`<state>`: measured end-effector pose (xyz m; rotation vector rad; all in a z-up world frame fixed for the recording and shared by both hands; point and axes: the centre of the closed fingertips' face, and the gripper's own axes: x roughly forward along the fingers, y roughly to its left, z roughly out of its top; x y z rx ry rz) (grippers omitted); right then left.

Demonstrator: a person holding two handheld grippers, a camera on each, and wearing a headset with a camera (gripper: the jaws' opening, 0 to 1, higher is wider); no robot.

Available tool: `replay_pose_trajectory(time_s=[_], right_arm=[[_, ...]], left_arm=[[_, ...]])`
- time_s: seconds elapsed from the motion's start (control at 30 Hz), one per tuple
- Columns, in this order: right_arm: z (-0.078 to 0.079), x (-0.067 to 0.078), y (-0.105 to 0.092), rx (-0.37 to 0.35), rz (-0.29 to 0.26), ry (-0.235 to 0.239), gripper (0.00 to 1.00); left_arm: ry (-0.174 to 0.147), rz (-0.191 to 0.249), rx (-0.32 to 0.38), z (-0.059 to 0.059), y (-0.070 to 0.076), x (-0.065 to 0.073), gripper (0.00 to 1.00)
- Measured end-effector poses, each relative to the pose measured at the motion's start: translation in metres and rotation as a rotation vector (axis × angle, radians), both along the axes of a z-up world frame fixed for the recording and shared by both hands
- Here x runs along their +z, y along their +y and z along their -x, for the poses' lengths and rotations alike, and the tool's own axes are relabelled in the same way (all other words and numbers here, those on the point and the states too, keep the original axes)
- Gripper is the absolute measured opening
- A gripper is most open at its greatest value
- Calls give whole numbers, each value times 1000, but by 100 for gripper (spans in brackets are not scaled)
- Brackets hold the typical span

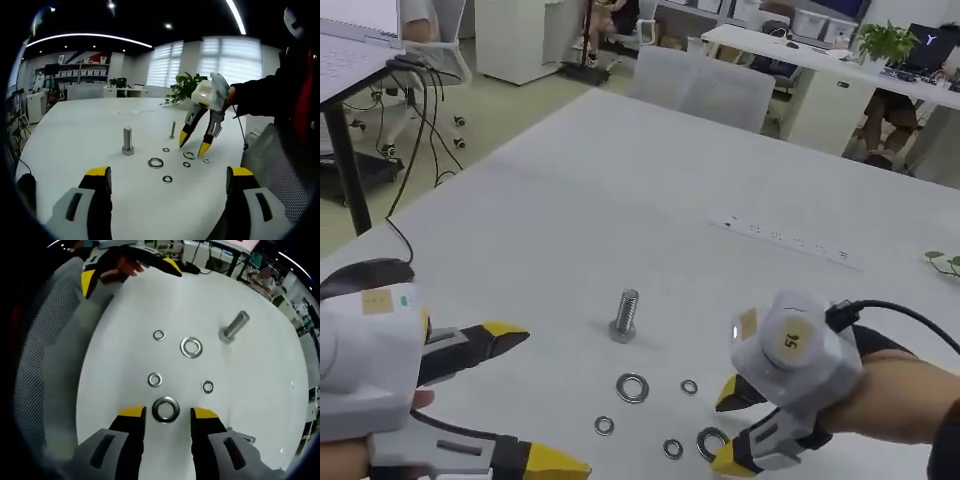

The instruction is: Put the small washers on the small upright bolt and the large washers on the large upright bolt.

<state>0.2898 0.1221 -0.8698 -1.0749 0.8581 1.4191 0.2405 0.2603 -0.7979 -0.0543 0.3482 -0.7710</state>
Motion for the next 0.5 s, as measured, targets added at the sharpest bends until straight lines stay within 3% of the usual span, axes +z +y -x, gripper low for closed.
replay_pose_trajectory(time_s=[0.23, 0.5], right_arm=[[0, -5, -1, 22, 55, -7, 32], [1, -6, -2, 21, 78, -2, 30]], left_arm=[[-3, -1, 4, 1, 0, 0, 95], [-9, 1, 11, 1, 2, 2, 95]])
